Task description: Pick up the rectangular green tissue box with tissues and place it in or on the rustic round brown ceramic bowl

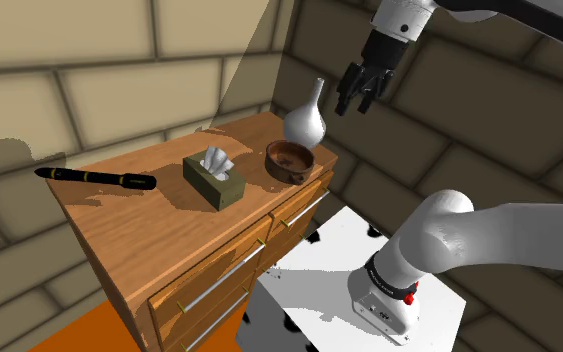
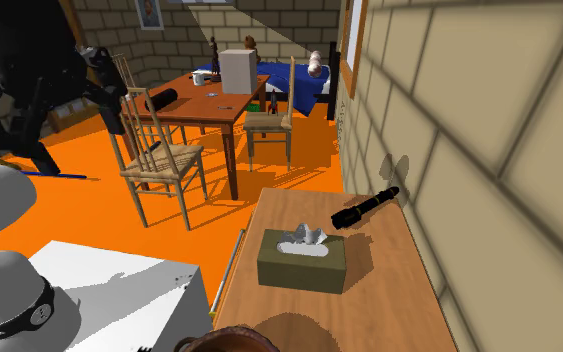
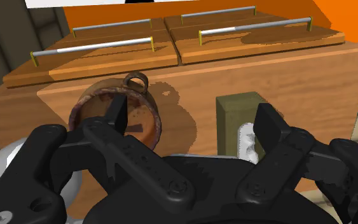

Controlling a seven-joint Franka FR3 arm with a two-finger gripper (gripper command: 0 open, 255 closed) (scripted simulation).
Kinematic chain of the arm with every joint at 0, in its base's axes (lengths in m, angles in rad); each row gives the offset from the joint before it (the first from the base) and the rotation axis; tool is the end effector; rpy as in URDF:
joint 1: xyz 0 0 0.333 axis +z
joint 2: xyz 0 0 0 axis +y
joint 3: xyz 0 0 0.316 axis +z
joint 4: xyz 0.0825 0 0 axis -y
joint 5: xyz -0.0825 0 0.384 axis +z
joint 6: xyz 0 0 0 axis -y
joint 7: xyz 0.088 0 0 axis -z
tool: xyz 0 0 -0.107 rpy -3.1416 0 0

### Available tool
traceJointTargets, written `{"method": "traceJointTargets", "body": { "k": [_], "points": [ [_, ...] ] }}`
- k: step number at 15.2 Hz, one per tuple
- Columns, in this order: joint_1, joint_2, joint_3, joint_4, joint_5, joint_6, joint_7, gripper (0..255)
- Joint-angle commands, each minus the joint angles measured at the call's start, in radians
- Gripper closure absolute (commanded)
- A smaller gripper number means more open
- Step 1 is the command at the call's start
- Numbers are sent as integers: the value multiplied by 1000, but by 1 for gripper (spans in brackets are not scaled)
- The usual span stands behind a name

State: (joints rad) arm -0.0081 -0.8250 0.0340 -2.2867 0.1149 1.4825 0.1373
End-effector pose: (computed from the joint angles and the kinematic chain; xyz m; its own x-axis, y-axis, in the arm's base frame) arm 0.2865 0.0247 0.6269 0.9938 -0.1109 0.0084 -0.1097 -0.9898 -0.0911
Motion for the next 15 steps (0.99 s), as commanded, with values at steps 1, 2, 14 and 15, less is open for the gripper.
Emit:
{"method": "traceJointTargets", "body": {
  "k": [1, 2, 14, 15],
  "points": [
    [0, 0, 0, 0, 0, 0, 0, 0],
    [2, 3, 2, -28, 13, 44, 2, 0],
    [53, 190, 41, -243, 199, 599, -14, 0],
    [61, 218, 44, -249, 217, 646, -20, 0]
  ]
}}
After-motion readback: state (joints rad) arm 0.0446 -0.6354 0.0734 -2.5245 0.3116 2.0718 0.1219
